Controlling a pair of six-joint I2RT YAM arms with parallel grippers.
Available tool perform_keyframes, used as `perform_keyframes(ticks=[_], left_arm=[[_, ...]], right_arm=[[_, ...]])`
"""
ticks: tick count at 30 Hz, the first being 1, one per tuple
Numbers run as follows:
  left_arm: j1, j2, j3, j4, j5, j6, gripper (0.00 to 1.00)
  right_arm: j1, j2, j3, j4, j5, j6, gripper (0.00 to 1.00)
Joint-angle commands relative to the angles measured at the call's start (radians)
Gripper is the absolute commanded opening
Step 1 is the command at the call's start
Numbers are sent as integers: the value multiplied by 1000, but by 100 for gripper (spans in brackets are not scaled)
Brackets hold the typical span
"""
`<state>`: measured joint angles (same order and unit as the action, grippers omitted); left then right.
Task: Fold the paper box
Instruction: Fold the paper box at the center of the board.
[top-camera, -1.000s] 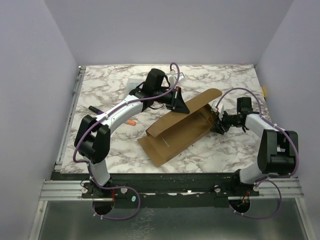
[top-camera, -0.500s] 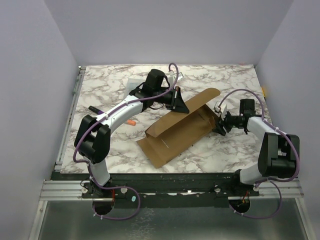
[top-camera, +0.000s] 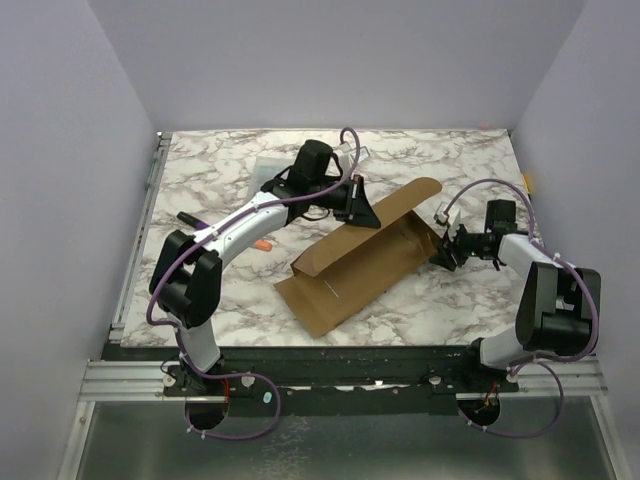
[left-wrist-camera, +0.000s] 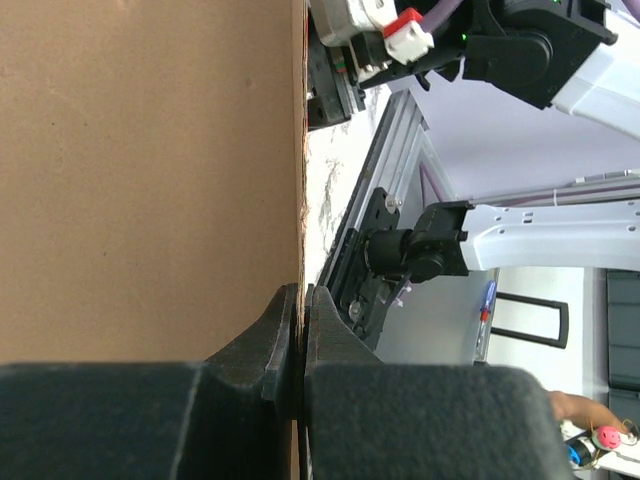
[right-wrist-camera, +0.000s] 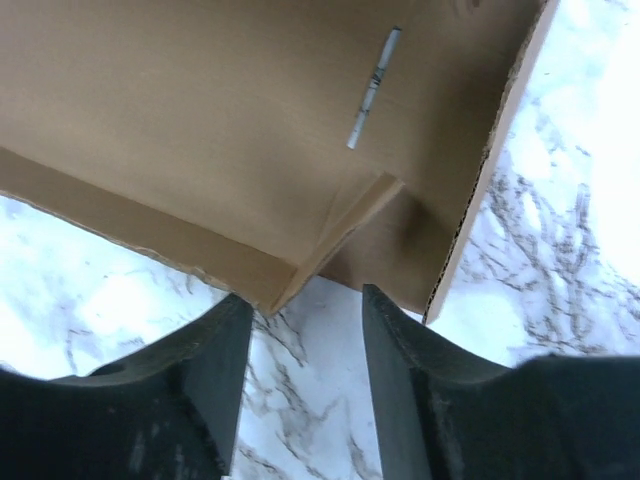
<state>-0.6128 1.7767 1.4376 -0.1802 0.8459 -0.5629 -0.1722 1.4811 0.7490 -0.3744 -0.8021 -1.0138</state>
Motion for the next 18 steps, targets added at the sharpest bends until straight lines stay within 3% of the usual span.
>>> perform_keyframes(ticks=[1,5,18], left_arm=[[-35,-5,-6,-1,8,22,0],[-36,-5,-18,-5,8,37,0],[-23,13,25,-20,-1,56,0]], right_arm=[[-6,50,38,-38,-74,11,46],[-5,77,67,-59,-102,25,41],[-4,89,74,-46,-92,55,38]])
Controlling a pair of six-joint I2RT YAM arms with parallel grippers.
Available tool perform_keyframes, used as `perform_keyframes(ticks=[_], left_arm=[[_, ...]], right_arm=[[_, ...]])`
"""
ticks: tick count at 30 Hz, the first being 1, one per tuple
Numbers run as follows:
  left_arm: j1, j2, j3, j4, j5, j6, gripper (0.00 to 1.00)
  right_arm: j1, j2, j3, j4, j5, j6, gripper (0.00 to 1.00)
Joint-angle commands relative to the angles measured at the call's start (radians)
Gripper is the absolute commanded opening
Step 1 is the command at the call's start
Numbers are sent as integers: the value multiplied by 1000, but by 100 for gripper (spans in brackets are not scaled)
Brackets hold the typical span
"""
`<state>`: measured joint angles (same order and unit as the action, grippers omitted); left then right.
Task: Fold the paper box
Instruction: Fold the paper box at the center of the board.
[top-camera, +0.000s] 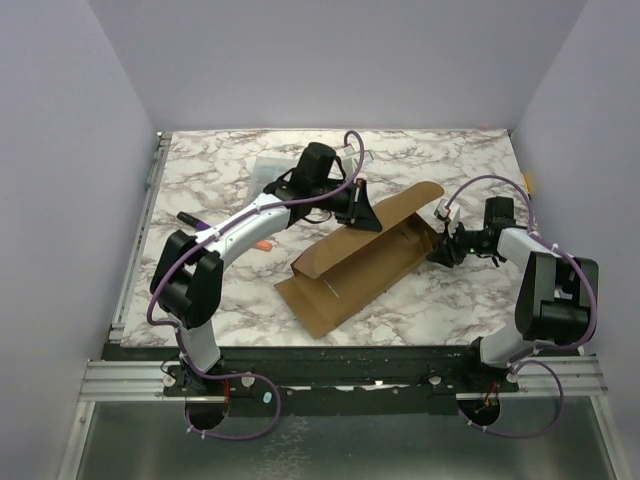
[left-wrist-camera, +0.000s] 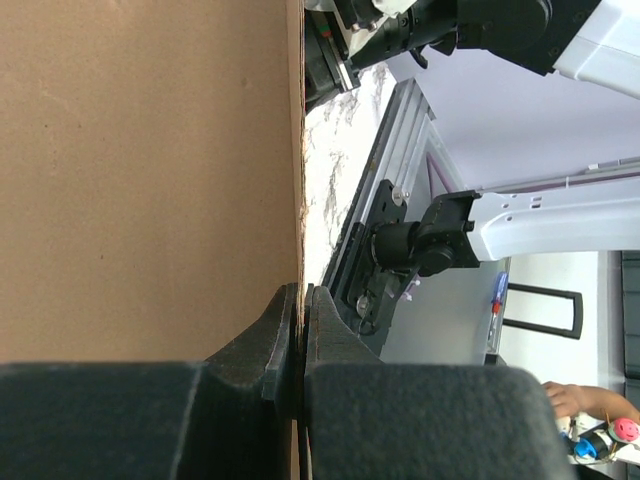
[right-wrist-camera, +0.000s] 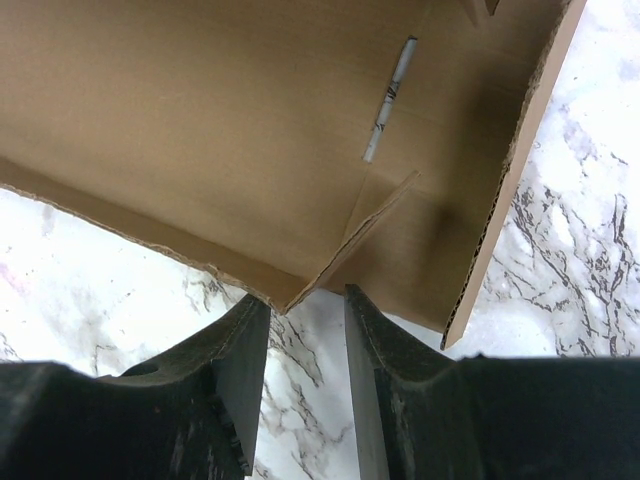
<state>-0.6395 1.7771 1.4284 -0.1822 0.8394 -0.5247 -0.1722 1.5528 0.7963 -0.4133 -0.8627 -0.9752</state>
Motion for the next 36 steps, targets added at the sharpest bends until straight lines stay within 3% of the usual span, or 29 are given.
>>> perform_keyframes(ticks=[1,36], left_arm=[[7,14,38,-21,4,18,0],[75,13,64,-40,-9,28,0]], right_arm=[[-3,19,29,-6,-32,20,38],[69,95,86,66,48,139,37]])
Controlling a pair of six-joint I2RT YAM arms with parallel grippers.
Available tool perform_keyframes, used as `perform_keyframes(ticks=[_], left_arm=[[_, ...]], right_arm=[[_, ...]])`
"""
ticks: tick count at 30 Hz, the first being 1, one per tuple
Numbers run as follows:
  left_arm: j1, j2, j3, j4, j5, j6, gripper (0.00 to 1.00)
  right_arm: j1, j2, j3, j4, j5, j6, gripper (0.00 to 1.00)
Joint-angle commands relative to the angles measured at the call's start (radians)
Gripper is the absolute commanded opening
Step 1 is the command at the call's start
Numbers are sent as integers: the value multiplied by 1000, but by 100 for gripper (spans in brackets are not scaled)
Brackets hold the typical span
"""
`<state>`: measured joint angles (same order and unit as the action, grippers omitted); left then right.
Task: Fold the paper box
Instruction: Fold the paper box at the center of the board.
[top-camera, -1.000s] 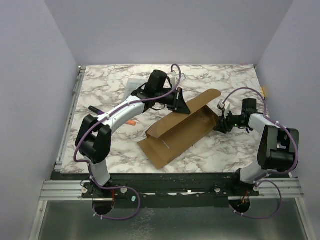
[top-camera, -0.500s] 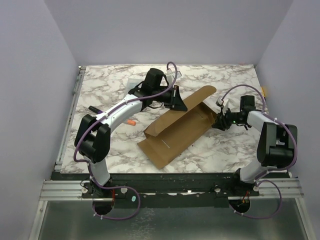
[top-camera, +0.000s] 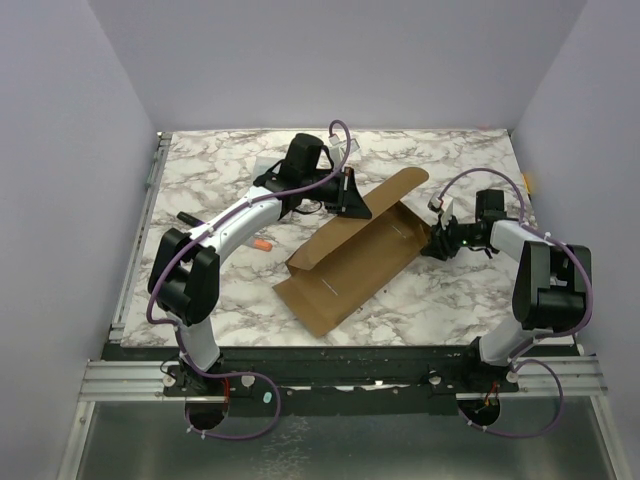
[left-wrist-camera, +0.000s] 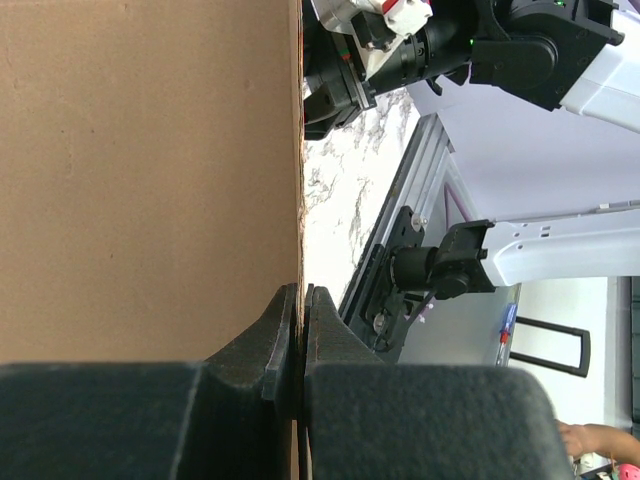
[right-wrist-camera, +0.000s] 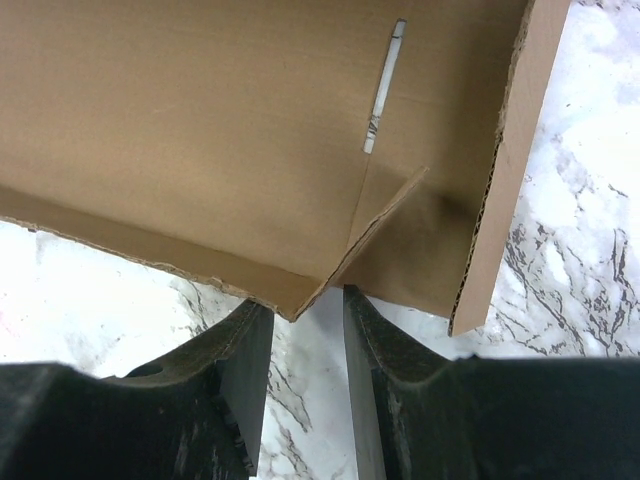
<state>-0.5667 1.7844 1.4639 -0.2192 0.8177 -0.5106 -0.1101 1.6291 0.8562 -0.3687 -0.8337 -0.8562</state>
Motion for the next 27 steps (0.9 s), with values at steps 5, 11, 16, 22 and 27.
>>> perform_keyframes(ticks=[5,11,16,22,27], left_arm=[[3,0,28,-3,26,7,0],[2,-1,35,0,73,-32,0],[-8,5,32,9,101,-63,0],[-11,-2,37,17,85,-65,0],[-11,11,43,18,73,-63,0]], right_arm=[[7,17,26,24,20,31,37],[7,15,23,36,29,51,37],[7,15,19,46,33,68,38],[8,14,19,29,30,65,39],[7,8,15,18,26,61,40]])
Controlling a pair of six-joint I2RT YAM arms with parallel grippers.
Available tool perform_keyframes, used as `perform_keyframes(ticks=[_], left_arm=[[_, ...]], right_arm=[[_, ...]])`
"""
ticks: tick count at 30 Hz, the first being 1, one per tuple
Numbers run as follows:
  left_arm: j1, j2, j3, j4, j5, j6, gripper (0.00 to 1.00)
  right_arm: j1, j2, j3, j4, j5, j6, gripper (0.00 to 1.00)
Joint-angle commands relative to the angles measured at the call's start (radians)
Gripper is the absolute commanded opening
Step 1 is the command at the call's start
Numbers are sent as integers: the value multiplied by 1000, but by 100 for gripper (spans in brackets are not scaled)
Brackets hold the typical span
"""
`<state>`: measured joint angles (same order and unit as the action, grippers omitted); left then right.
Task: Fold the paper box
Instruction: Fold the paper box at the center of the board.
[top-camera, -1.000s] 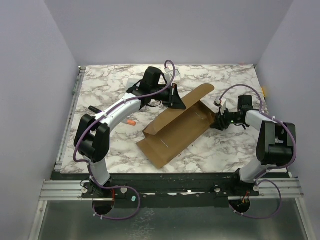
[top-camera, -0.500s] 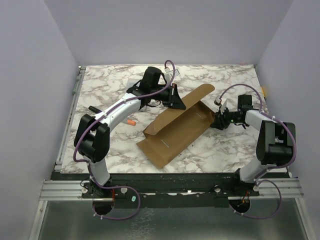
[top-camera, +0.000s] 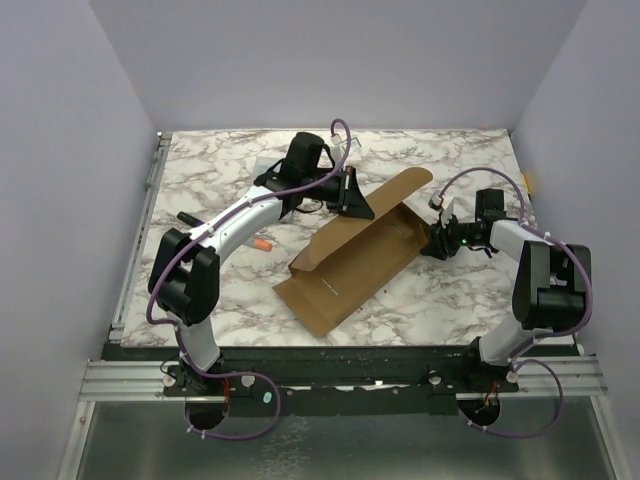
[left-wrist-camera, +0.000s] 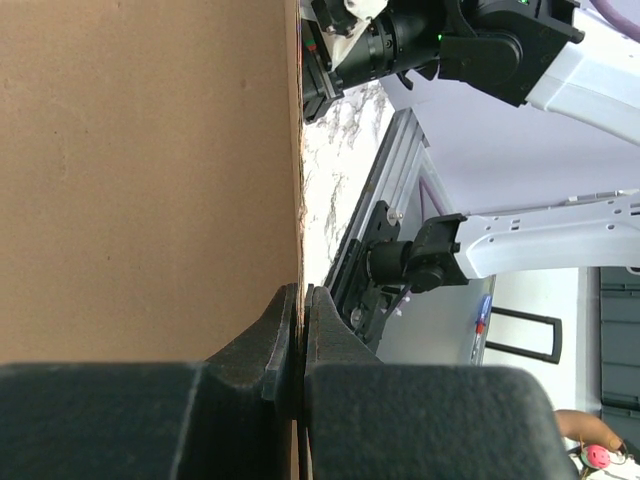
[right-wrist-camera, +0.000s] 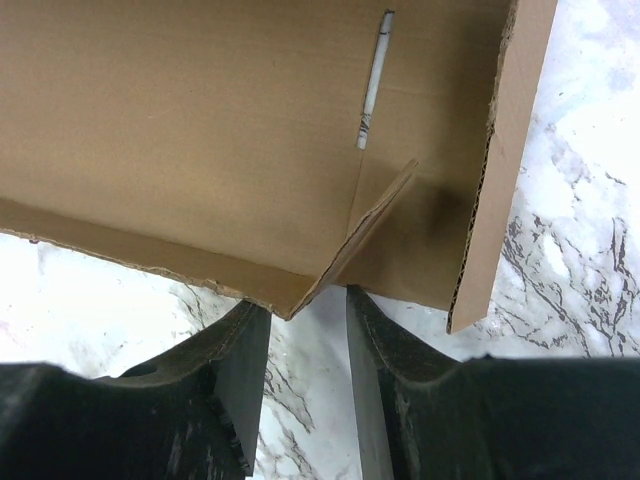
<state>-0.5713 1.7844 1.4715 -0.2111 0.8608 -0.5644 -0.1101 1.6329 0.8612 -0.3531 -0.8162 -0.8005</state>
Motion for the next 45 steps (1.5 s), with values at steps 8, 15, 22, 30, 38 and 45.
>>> perform_keyframes(ticks=[8,15,22,30,38,45], left_arm=[[-7,20,44,10,2,-12,0],[-5,18,43,7,-14,-1,0],[-6,9,42,-14,-22,20,0],[-7,4,46,-37,-16,42,0],[-7,11,57,-76,-33,72,0],[-11,10,57,-78,-43,70,0]], right_arm=[[7,10,20,-33,2,-7,43],[6,0,19,-58,10,-11,47],[-7,-12,20,-45,31,7,46],[-26,-12,42,-40,32,23,36],[-75,-13,62,-54,6,14,39],[-77,5,43,-75,-21,-16,42]])
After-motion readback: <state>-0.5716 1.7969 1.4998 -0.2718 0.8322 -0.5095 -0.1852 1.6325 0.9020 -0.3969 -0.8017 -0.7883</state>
